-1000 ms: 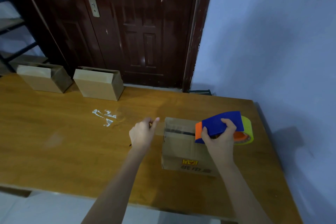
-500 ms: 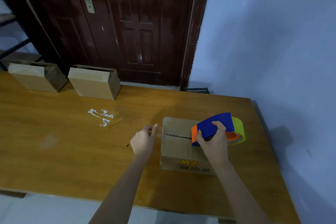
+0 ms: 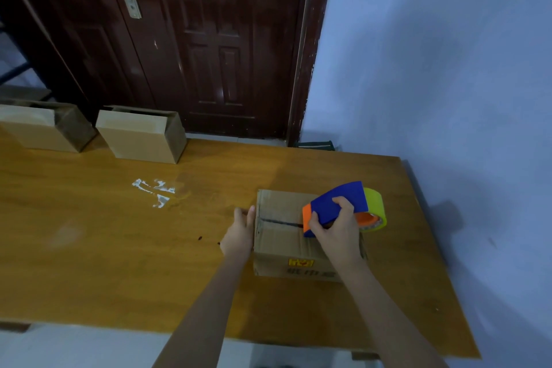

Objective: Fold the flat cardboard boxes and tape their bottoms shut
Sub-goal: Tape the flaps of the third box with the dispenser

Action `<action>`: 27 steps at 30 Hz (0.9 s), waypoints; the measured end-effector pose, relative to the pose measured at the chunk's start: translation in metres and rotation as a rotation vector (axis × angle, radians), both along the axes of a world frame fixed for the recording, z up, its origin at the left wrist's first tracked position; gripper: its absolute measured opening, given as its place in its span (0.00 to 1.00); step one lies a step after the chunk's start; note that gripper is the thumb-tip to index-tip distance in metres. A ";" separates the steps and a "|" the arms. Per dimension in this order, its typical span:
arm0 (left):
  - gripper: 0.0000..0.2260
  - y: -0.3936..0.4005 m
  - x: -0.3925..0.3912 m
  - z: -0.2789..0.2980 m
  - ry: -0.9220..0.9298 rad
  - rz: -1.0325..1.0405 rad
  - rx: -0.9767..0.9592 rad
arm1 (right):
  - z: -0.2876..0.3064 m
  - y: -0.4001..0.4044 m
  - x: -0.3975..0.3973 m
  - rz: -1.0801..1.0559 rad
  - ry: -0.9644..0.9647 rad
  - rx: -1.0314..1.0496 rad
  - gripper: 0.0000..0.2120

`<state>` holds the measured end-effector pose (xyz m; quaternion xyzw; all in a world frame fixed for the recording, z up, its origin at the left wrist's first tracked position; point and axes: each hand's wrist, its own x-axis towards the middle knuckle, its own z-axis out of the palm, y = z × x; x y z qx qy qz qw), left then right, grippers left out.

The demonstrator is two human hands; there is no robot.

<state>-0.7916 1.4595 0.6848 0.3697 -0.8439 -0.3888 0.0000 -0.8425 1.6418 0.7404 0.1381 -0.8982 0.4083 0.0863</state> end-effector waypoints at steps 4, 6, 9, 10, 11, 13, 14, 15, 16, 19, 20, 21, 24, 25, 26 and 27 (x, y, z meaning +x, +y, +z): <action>0.26 -0.002 0.003 -0.005 -0.162 -0.152 0.185 | 0.000 0.000 0.002 -0.009 -0.006 -0.013 0.22; 0.30 -0.005 0.002 -0.010 -0.186 -0.140 0.202 | 0.001 0.000 0.001 0.000 -0.013 -0.006 0.22; 0.16 -0.012 0.001 -0.002 -0.224 -0.119 -0.156 | 0.000 0.001 0.000 0.010 -0.023 0.008 0.22; 0.15 -0.012 0.003 0.003 -0.097 -0.068 -0.252 | 0.000 0.001 0.001 0.012 -0.025 0.004 0.22; 0.15 -0.009 0.005 0.009 0.067 -0.055 -0.348 | 0.001 0.002 0.001 0.010 -0.020 0.000 0.22; 0.19 0.006 0.009 0.027 0.300 -0.139 -0.521 | 0.000 0.002 0.001 0.005 -0.007 -0.003 0.22; 0.22 0.016 0.010 0.033 0.313 -0.254 -0.575 | 0.000 0.002 0.000 0.006 -0.002 0.001 0.22; 0.25 0.027 0.010 0.035 0.282 -0.381 -0.619 | -0.001 0.003 0.000 0.009 0.002 0.006 0.23; 0.29 0.036 0.012 0.034 0.224 -0.492 -0.649 | -0.001 0.003 -0.001 0.013 0.007 0.009 0.23; 0.36 0.044 0.015 0.022 0.076 -0.641 -0.667 | -0.001 0.004 0.000 0.017 0.006 -0.022 0.24; 0.38 0.043 0.015 0.020 0.060 -0.645 -0.670 | -0.001 0.005 0.000 0.018 0.006 -0.036 0.25; 0.39 0.042 0.015 0.019 0.046 -0.647 -0.679 | -0.001 0.007 -0.001 0.015 0.003 -0.050 0.25; 0.40 0.041 0.014 0.021 0.013 -0.666 -0.720 | -0.001 0.012 -0.002 -0.016 -0.010 -0.113 0.27; 0.41 0.042 0.013 0.021 0.006 -0.672 -0.722 | -0.002 0.013 -0.003 -0.030 -0.025 -0.142 0.27; 0.41 0.043 0.013 0.021 -0.002 -0.676 -0.720 | -0.002 0.013 -0.002 -0.038 -0.042 -0.167 0.27; 0.41 0.043 0.013 0.021 -0.009 -0.678 -0.717 | -0.001 0.014 -0.001 -0.038 -0.052 -0.184 0.27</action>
